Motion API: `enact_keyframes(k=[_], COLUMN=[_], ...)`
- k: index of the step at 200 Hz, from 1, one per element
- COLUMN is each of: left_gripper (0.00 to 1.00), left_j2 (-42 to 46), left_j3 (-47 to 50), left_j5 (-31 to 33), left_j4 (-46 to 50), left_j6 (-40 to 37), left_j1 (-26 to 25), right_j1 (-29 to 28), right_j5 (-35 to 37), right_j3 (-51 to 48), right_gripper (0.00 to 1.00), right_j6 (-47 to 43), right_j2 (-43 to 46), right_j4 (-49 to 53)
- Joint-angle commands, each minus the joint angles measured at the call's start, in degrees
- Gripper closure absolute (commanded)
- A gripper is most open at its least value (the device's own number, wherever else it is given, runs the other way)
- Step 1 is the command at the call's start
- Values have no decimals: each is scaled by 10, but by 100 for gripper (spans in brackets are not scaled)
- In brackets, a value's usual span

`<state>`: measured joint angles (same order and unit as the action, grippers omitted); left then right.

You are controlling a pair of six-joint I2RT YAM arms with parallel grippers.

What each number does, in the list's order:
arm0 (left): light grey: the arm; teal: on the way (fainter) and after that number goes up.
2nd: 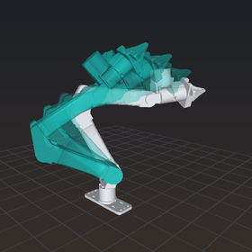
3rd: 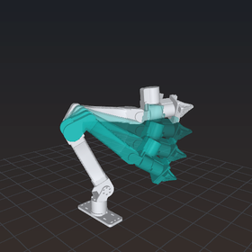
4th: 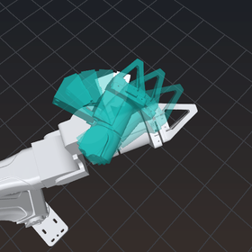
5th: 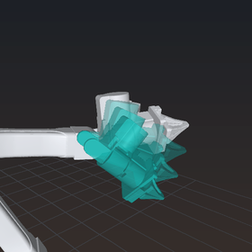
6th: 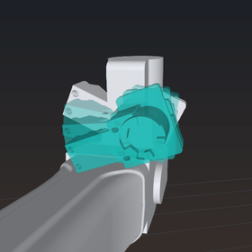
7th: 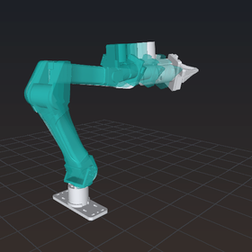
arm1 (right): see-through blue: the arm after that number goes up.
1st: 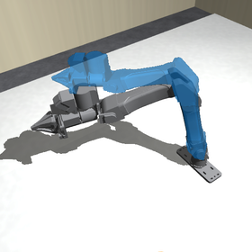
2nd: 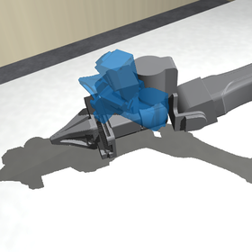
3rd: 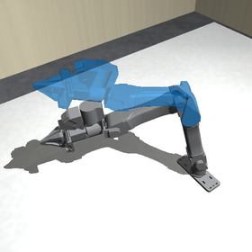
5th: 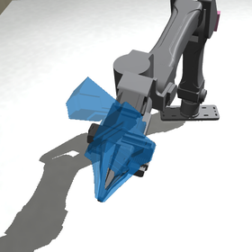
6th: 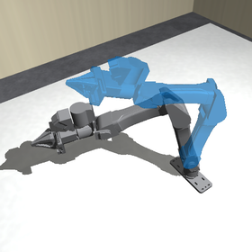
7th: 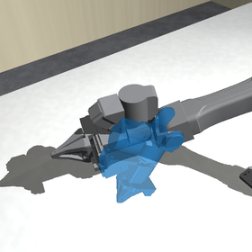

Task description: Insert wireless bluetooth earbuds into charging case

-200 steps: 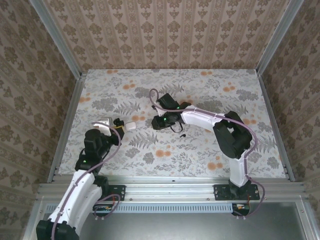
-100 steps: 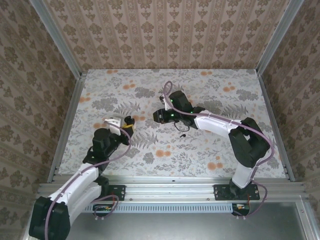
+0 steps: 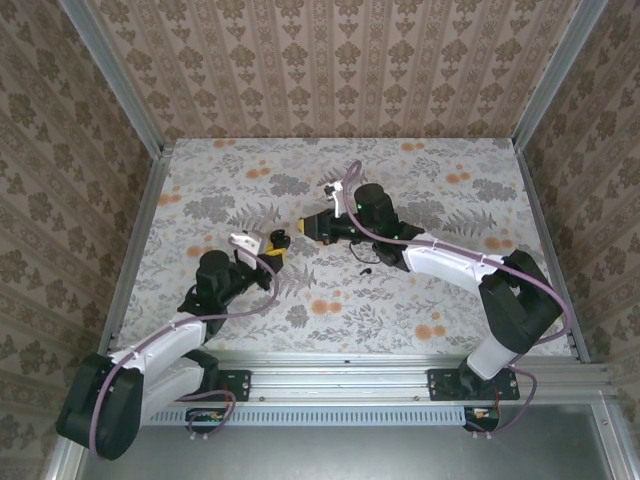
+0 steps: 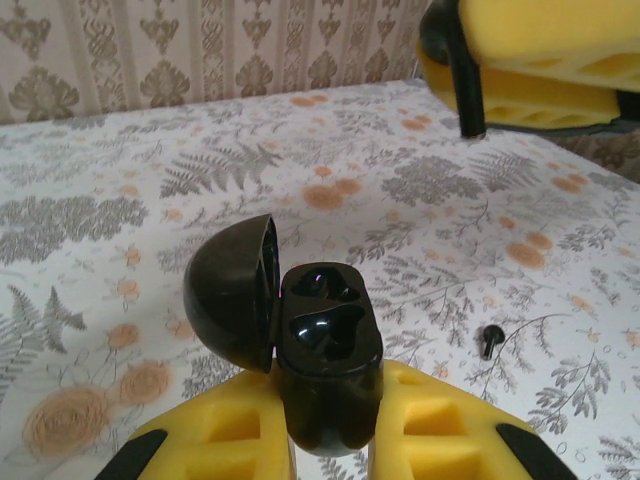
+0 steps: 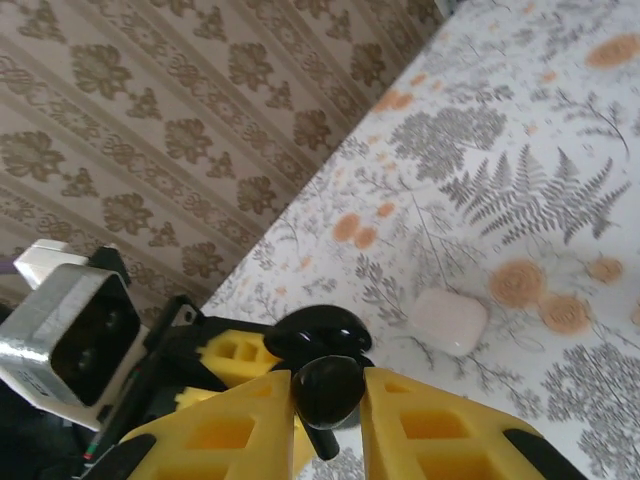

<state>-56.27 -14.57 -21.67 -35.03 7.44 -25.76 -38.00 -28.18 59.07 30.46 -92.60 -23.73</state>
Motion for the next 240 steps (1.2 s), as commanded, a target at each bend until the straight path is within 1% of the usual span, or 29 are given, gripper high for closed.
enact_keyframes(k=[1,55,153,203,240], left_gripper=[92,93,92,92,92], left_j2=[2,10,35,45,46], left_j3=[-20,-27,-34,-35,-40], left_j5=[-25,-26,-28,-18,-11], left_j4=[-40,-36,-38,-36,-37], left_j6=[-21,-27,-15,-9,-8], left_j1=[-18,-23,-24,-23,-23], right_j1=[-12,-28,-34,-35,-35], right_j5=[-17,-13,7,6,0], right_j3=[-2,12,9,3,-1], right_gripper=[77,77,77,77,77], right_j6=[4,-2,-11,-11,-17], right_j2=[8,-13,-30,-31,-30], right_j4=[-43,-59,-56,-62,-40])
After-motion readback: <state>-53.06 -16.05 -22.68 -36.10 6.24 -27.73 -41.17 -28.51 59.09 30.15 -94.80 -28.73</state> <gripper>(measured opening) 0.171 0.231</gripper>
